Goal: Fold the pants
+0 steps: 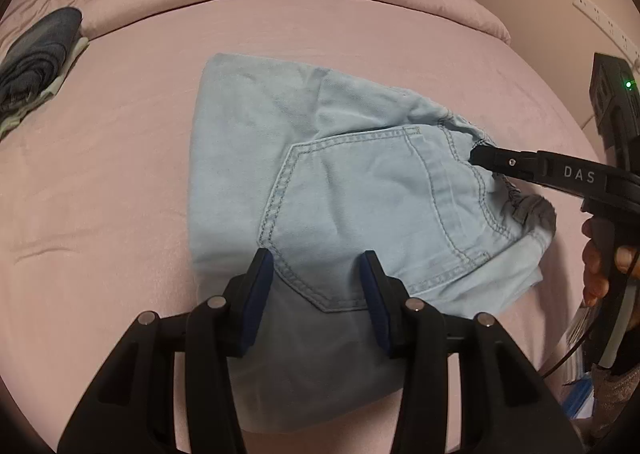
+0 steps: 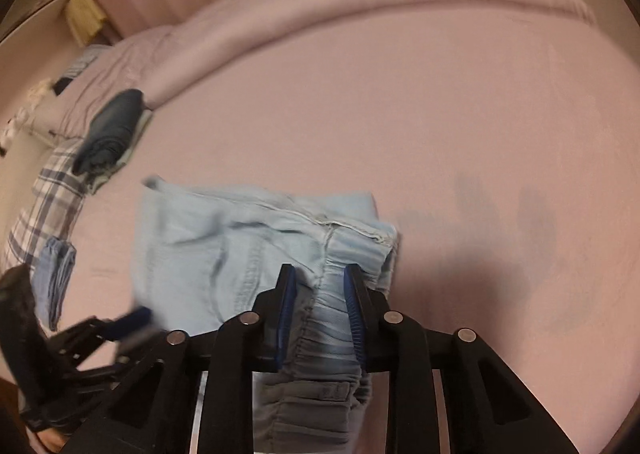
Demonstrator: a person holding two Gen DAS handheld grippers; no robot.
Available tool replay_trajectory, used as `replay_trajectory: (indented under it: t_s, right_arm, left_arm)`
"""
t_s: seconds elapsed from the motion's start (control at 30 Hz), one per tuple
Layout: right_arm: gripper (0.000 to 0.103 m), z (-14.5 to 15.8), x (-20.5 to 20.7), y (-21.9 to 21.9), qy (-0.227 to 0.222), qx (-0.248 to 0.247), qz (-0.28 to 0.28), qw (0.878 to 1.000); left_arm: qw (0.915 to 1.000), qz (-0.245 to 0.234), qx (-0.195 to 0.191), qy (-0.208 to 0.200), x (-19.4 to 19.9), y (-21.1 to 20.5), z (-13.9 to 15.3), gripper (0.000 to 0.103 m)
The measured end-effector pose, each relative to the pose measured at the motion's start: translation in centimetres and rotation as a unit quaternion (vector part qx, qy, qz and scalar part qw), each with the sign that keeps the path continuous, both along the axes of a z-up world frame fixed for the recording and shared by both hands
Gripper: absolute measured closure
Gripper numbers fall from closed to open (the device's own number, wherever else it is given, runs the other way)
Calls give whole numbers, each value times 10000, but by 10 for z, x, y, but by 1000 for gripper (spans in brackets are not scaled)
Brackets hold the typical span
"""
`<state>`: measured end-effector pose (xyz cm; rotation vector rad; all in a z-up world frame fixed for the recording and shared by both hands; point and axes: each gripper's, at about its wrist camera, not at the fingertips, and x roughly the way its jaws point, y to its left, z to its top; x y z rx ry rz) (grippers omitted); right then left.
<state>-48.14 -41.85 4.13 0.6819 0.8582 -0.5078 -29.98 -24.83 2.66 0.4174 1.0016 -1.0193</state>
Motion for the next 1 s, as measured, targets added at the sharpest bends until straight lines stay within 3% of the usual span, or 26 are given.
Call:
replay_trajectory:
  t_s: [0.13, 0.43, 0.63, 0.77, 1.0]
  right_arm:
    - [80, 8, -9, -1, -68, 60, -64, 9999]
    - [78, 45, -28, 52, -270, -775, 733, 9939]
    - [78, 31, -29, 82, 210, -1177, 1209, 9854]
    - [77, 10, -36, 84, 439, -982, 1146, 9876]
    - [77, 16, -40, 75, 369, -787, 1193, 9890]
  left_arm:
    - [10000, -6, 34, 0, 3, 0, -2, 59]
    - [10000, -4, 5, -1, 2, -4, -3, 58]
    - [10000, -24, 32, -13, 2, -2, -2, 57]
    - [10000, -49, 48, -57, 0, -3, -2, 55]
    - [9996, 44, -240, 113, 1, 12, 3, 54]
